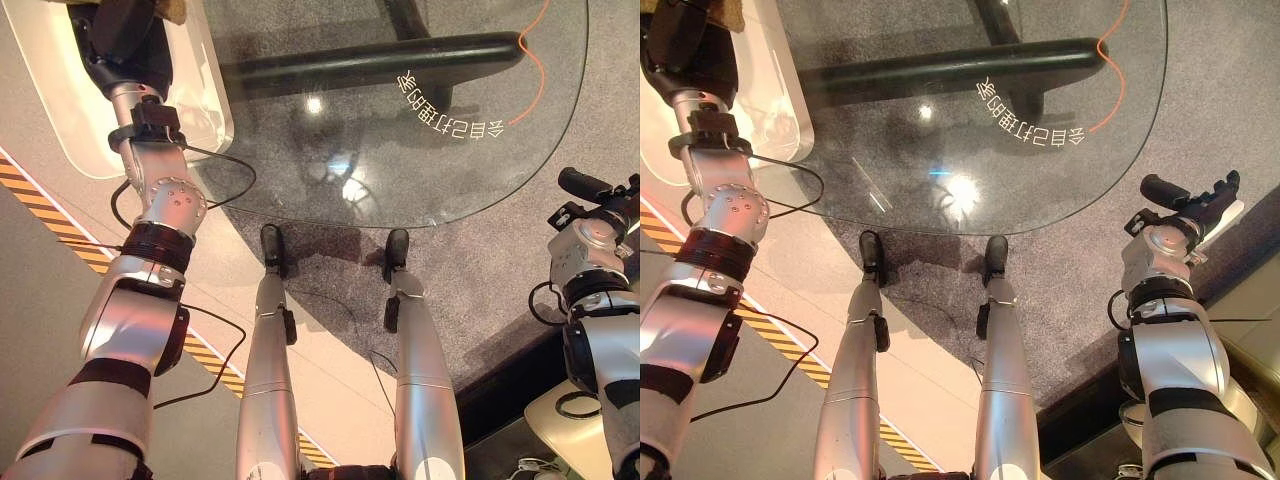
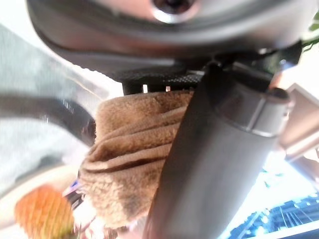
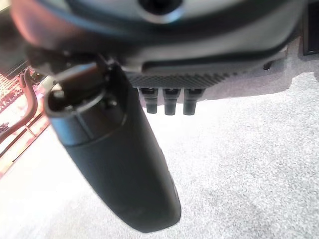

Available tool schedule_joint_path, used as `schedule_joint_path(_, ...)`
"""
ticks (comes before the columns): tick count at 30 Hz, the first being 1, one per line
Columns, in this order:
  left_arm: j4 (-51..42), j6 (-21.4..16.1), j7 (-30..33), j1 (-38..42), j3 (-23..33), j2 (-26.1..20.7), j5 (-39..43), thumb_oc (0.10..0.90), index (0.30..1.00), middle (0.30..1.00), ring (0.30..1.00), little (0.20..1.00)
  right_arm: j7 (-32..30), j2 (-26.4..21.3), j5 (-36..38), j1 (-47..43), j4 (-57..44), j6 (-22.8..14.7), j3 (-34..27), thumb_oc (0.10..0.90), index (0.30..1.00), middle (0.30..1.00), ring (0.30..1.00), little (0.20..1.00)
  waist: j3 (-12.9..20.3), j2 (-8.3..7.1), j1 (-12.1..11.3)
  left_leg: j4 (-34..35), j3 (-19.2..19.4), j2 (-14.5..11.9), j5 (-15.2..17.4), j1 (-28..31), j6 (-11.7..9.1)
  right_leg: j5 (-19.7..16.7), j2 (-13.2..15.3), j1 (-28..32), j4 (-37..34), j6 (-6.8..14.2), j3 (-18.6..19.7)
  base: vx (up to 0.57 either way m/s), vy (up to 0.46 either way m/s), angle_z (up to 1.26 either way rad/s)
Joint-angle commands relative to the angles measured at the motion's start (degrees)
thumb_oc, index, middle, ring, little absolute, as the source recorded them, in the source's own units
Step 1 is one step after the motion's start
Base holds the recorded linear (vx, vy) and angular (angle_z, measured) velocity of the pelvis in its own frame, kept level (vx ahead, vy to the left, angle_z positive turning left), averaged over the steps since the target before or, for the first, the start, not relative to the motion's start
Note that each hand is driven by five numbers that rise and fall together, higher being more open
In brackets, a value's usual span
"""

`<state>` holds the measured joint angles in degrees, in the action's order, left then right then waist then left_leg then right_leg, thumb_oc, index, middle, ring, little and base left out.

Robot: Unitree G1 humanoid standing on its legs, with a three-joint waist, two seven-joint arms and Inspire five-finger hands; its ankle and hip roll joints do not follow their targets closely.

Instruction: Wipe the table with a cloth and put it in the basket.

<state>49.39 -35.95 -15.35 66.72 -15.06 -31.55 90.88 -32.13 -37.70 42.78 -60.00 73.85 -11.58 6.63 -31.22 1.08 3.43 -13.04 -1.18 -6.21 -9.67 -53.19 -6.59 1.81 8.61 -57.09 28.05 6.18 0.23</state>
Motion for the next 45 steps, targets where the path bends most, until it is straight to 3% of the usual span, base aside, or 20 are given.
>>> schedule_joint_path(1,-0.7,-8.7,-1.9,4.1,6.3,-6.3,-2.2,0.1,0.3,0.3,0.3,0.2,-0.8,-5.9,-0.7,1.8,1.7,-2.0,-0.6,0.8,0.9,0.9,0.9,0.9,1.4,-0.21,-0.3,-6.5,0.8,5.5,9.8,1.2,3.8,1.3,-7.0,4.7,-5.1,-4.5,-4.1,0.0,0.0,0.0)
schedule_joint_path(9,2.8,-9.0,1.0,3.6,6.7,-7.3,-2.5,0.1,0.3,0.3,0.3,0.2,-0.3,-6.2,-0.4,2.0,2.1,-2.6,-0.5,0.8,0.9,0.9,0.9,0.9,1.4,-0.22,-0.3,-6.4,0.7,5.4,10.3,1.7,3.6,2.0,-7.0,5.2,-5.0,-4.4,-4.3,-0.01,0.001,0.0)
schedule_joint_path(18,6.5,-7.6,13.7,3.8,6.1,-8.3,-14.3,0.1,0.3,0.3,0.3,0.2,-0.3,-6.6,-0.4,1.2,2.5,-2.1,-0.1,0.8,0.9,0.9,0.9,0.9,1.4,-0.31,-0.4,-6.3,0.7,5.2,10.2,1.7,3.5,2.1,-6.9,5.4,-5.1,-4.3,-4.5,-0.01,0.001,0.0)
schedule_joint_path(25,9.9,-3.0,23.3,4.5,4.3,-9.6,-22.7,0.1,0.3,0.3,0.3,0.2,0.6,-7.2,0.3,1.1,3.0,-2.2,0.4,0.8,0.9,0.9,0.9,0.9,1.4,-0.35,-0.2,-6.1,0.9,5.0,10.0,1.7,3.3,2.1,-6.9,5.5,-5.4,-4.1,-4.5,-0.01,0.001,0.0)
schedule_joint_path(36,14.8,5.0,30.0,6.4,2.8,-11.4,-27.9,0.1,0.3,0.3,0.3,0.2,1.4,-7.6,0.6,0.5,3.8,-2.5,1.2,0.8,0.9,0.9,0.9,0.9,1.4,-0.28,0.2,-5.9,1.1,4.7,9.8,2.1,3.2,2.1,-6.8,5.8,-5.6,-3.9,-4.5,0.0,0.0,0.0)
schedule_joint_path(41,16.8,10.8,33.8,7.6,1.0,-12.0,-32.8,0.1,0.3,0.3,0.3,0.2,1.1,-7.6,0.8,-0.1,3.8,-2.3,1.8,0.8,0.9,0.9,0.9,0.9,1.4,-0.4,0.3,-5.7,1.2,4.5,9.6,1.9,3.1,2.0,-6.8,5.9,-5.9,-3.8,-4.5,0.0,0.0,0.0)
schedule_joint_path(45,18.4,13.7,33.8,8.7,-0.4,-12.7,-33.8,0.1,0.3,0.3,0.3,0.2,2.0,-8.1,1.1,-0.2,4.2,-2.3,2.2,0.8,0.9,0.9,0.9,0.9,1.4,-0.48,0.6,-5.5,1.3,4.3,9.5,2.1,3.1,2.0,-6.8,6.0,-5.9,-3.7,-4.5,0.0,0.0,0.0)
